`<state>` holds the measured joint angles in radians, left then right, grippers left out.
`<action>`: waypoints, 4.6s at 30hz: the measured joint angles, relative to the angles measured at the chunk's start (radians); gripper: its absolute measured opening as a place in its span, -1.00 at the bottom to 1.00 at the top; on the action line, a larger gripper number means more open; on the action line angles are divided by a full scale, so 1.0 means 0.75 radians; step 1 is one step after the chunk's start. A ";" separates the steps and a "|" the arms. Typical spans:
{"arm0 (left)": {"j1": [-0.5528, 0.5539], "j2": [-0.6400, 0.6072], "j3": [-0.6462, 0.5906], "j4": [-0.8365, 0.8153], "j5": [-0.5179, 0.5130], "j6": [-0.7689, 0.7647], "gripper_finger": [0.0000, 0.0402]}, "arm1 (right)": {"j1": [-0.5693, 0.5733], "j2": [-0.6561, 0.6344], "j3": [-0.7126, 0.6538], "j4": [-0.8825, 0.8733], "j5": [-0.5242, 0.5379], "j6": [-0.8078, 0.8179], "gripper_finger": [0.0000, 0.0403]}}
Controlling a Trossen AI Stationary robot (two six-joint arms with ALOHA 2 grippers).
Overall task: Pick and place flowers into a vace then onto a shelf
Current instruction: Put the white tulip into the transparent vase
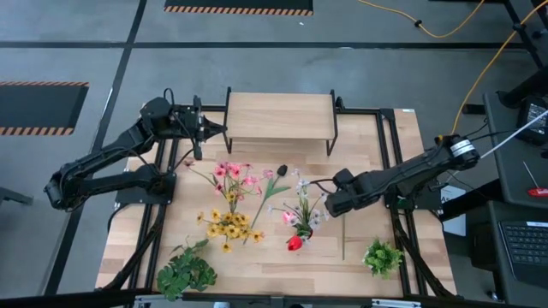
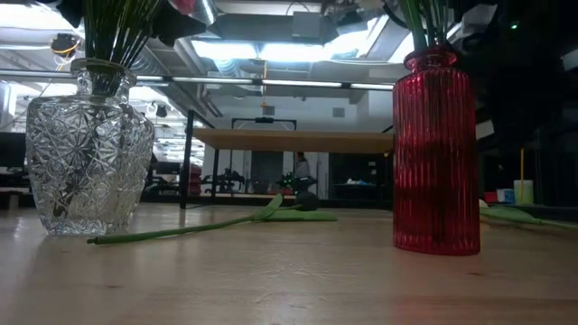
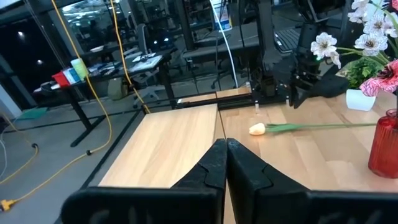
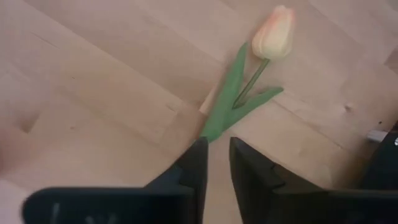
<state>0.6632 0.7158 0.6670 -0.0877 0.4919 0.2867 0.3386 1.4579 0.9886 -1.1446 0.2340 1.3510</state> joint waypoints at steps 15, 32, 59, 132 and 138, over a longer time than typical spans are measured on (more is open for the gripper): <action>0.000 0.001 0.000 -0.119 -0.001 0.006 -0.98 | 0.017 0.017 -0.071 0.072 0.002 0.101 -0.01; 0.000 0.000 0.000 -0.129 -0.001 0.065 -0.96 | 0.051 0.018 -0.287 0.407 -0.001 0.258 0.00; -0.001 0.001 0.001 -0.142 -0.001 0.065 -0.97 | 0.131 0.059 -0.460 0.558 0.055 0.538 -0.42; -0.081 0.405 0.002 0.460 0.006 -0.230 -0.72 | -0.700 -0.351 -0.415 2.244 -0.437 -1.820 -0.98; -0.109 0.472 0.002 0.584 0.006 -0.264 -0.54 | -0.765 -0.240 -0.415 2.464 -0.571 -1.848 -0.98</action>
<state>0.5817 1.0700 0.6684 0.3500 0.4961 0.0887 -0.2354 1.2779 0.6777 0.7032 -0.1944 -0.0349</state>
